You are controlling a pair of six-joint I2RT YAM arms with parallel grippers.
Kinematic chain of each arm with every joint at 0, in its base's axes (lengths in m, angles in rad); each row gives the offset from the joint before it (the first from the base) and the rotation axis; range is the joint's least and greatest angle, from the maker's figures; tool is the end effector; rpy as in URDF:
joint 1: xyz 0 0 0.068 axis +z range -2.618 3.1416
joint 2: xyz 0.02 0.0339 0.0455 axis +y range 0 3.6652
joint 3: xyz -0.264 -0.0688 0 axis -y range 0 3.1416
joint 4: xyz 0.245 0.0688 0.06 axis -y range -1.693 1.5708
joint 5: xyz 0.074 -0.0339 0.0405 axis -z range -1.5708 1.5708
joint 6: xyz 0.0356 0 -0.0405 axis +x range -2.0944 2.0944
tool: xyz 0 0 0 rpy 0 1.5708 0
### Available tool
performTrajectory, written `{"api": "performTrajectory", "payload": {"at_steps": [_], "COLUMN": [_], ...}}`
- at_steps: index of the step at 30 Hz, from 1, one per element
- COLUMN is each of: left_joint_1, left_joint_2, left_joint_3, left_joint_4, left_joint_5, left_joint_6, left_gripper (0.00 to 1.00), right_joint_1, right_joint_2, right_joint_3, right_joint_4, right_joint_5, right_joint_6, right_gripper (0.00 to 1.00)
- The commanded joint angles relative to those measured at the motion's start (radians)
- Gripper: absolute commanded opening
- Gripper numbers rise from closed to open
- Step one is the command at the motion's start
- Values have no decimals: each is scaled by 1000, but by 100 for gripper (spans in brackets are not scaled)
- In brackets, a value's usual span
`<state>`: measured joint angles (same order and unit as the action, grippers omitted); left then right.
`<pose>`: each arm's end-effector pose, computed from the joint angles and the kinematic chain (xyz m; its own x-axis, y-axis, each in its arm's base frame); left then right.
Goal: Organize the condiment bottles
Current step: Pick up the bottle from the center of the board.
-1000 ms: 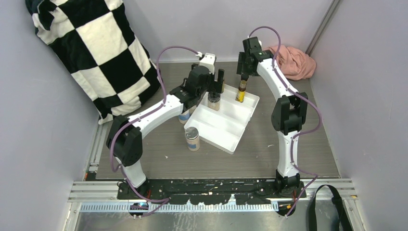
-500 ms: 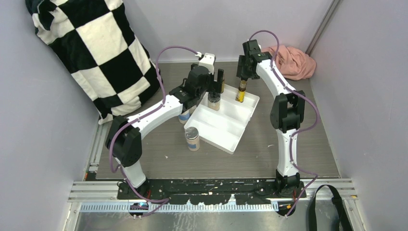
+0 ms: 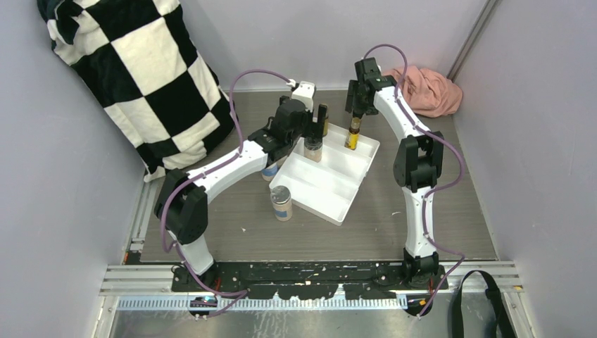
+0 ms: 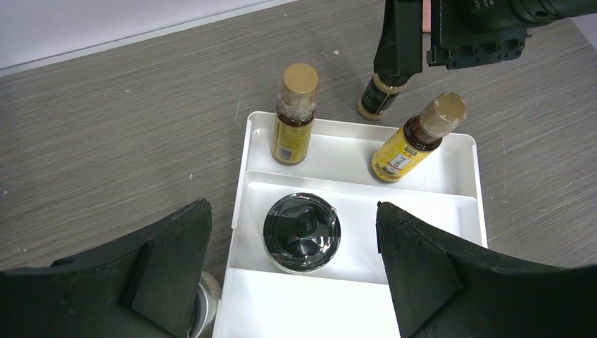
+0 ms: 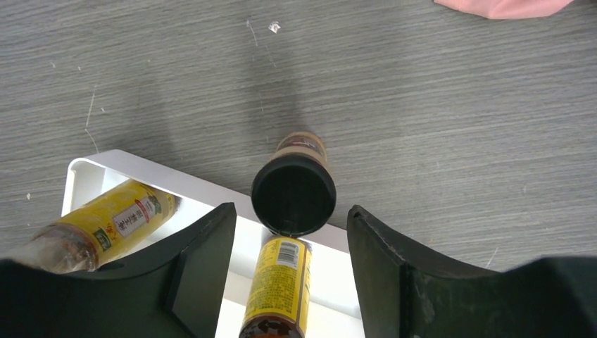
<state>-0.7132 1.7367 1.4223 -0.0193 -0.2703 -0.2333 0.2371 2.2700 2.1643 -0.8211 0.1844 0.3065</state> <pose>0.3219 -0.2659 0.3197 -0.3427 0.0018 -0.9395 0.3705 0.9192 -0.1333 0.4927 0.1123 0.2622 -0.7785 0.1170 -0.6167 0.1164 0.9923 0.0414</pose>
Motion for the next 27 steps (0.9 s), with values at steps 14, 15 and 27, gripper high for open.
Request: {"api": "performTrajectory", "payload": {"at_steps": [14, 15, 27], "left_joint_1": [-3, -3, -4], "left_joint_2": [-26, -25, -25], "left_joint_3": [-11, -11, -11], "left_joint_4": [67, 68, 65], "left_joint_5": [-16, -16, -15], "left_joint_6": [10, 9, 9], "left_gripper": [87, 87, 87], "right_joint_1": [-15, -16, -16], "right_joint_2": [56, 57, 33], "right_joint_3": [81, 83, 83], "right_joint_4": [14, 13, 5], "right_joint_5": [-32, -32, -24], "right_joint_6": [2, 1, -7], "right_gripper": [45, 39, 1]}}
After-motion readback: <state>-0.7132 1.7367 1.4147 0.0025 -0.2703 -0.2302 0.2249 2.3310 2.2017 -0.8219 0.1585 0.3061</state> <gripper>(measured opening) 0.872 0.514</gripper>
